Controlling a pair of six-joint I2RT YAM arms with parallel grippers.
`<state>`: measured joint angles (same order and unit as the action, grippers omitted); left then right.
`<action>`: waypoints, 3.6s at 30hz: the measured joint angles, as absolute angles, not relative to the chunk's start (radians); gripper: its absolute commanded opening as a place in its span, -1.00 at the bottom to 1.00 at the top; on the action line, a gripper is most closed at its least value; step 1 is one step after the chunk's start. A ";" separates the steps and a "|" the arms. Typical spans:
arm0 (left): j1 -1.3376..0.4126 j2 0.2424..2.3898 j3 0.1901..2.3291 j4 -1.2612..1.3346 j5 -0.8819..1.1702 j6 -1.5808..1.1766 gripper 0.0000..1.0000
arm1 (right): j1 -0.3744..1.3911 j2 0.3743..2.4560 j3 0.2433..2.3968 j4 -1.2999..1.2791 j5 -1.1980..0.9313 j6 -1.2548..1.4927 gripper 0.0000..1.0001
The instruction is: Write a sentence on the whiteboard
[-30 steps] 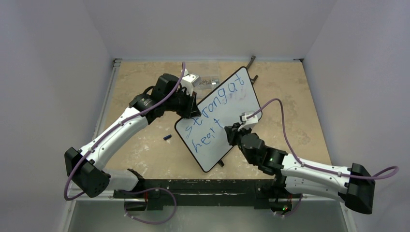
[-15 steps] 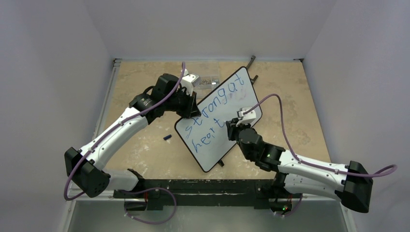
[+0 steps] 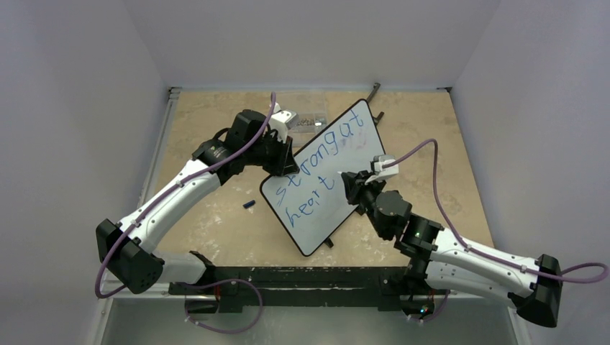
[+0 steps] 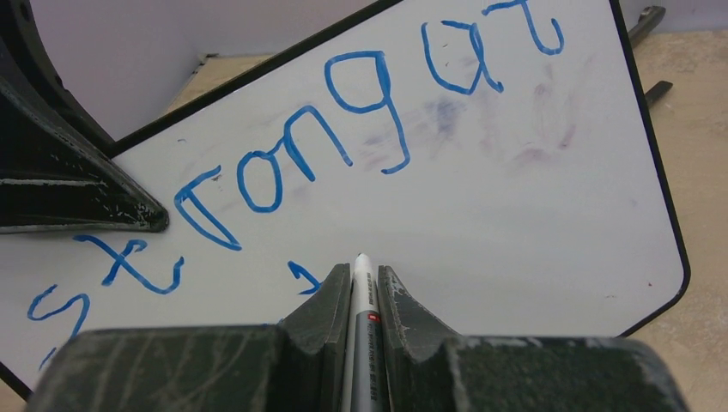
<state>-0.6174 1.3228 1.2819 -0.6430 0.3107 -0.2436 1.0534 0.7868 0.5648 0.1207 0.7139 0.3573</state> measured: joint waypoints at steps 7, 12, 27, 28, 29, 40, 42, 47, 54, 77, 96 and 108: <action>-0.618 1.322 1.282 -0.644 0.311 -0.244 -1.00 | 1.049 0.779 0.566 0.130 0.685 0.331 -1.00; -0.618 1.322 1.282 -0.644 0.312 -0.244 -1.00 | 0.981 0.746 0.564 0.135 0.607 0.314 -1.00; -0.618 1.320 1.282 -0.645 0.313 -0.244 -1.00 | 0.549 0.738 0.548 0.120 0.236 0.358 -1.00; -0.618 1.320 1.282 -0.645 0.313 -0.244 -1.00 | 0.546 0.739 0.540 0.120 0.213 0.359 -1.00; -0.617 1.320 1.282 -0.645 0.313 -0.244 -1.00 | 0.543 0.739 0.532 0.120 0.197 0.360 -1.00; -0.618 1.320 1.281 -0.645 0.313 -0.244 -1.00 | 0.541 0.725 0.482 0.143 -0.025 0.376 -1.00; -0.618 1.320 1.281 -0.645 0.313 -0.244 -1.00 | 0.541 0.706 0.473 0.150 -0.088 0.373 -1.00; -0.618 1.320 1.281 -0.646 0.310 -0.244 -1.00 | 0.543 0.659 0.407 0.164 -0.225 0.388 -1.00; -0.617 1.320 1.281 -0.647 0.305 -0.246 -1.00 | 0.668 0.690 0.369 0.177 -0.216 0.435 -1.00; -0.615 1.330 1.281 -0.644 0.299 -0.252 -1.00 | 0.863 0.691 0.240 0.261 -0.069 0.491 -1.00; -0.609 1.334 1.283 -0.642 0.300 -0.243 -1.00 | 0.931 0.838 0.245 0.372 -0.097 0.496 -1.00; -0.609 1.334 1.283 -0.642 0.299 -0.243 -1.00 | 0.962 0.843 0.275 0.231 0.022 0.553 -1.00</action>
